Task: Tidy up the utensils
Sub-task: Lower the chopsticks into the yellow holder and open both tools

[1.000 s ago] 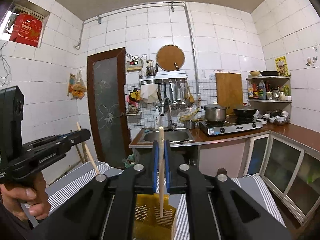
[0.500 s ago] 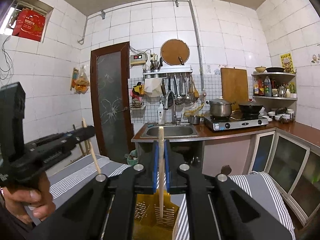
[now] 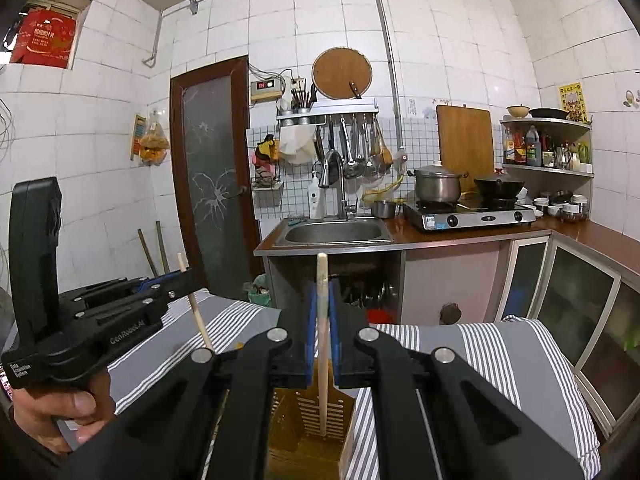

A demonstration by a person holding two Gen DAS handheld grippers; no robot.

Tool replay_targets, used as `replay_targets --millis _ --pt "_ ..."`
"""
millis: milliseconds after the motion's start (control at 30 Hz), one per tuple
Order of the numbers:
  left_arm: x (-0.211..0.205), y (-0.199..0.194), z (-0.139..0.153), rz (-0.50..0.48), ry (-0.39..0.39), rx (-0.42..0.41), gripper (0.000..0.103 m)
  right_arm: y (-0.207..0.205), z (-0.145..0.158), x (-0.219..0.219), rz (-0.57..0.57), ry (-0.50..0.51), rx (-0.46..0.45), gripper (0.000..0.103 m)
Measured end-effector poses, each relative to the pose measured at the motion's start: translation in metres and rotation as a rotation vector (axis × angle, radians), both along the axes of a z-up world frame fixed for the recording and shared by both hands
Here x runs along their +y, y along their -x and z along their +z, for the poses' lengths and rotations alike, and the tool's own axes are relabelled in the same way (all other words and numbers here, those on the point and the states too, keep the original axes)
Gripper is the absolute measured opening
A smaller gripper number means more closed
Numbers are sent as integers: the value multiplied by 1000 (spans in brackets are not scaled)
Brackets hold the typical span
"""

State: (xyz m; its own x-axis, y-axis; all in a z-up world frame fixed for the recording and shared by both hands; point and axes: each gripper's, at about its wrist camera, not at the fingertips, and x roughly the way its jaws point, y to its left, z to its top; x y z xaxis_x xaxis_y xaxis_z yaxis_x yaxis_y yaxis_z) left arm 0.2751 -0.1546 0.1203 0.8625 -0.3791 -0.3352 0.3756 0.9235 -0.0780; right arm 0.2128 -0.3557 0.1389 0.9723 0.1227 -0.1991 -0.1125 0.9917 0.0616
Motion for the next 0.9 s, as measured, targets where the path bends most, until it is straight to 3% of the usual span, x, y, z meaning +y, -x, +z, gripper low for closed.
replay_targets --millis 433,533,567,600,700,733,800,833,900 --pt "-7 -6 -7 -1 -26 35 5 -4 -10 4 -24 11 18 6" --pt "-4 -7 -6 4 -16 39 25 -5 -9 2 -37 2 17 7" --pt "-3 -6 -5 8 -14 35 39 -3 -8 1 -49 0 12 7" --pt "-2 -5 -4 14 -8 31 45 -2 -7 -1 -56 -5 8 7" --pt "1 -3 -4 23 -11 24 45 2 -5 -4 -69 -14 -1 7" --pt "3 -3 -3 28 -9 22 46 3 -4 -5 -71 -14 -2 9" --pt "8 -2 -1 43 -6 16 48 8 -2 -7 -86 -21 -13 24" --pt "11 -1 1 54 -4 8 48 8 0 -8 -92 -22 -20 37" --pt "16 4 5 73 -3 -8 49 15 4 -9 -96 -26 -36 38"
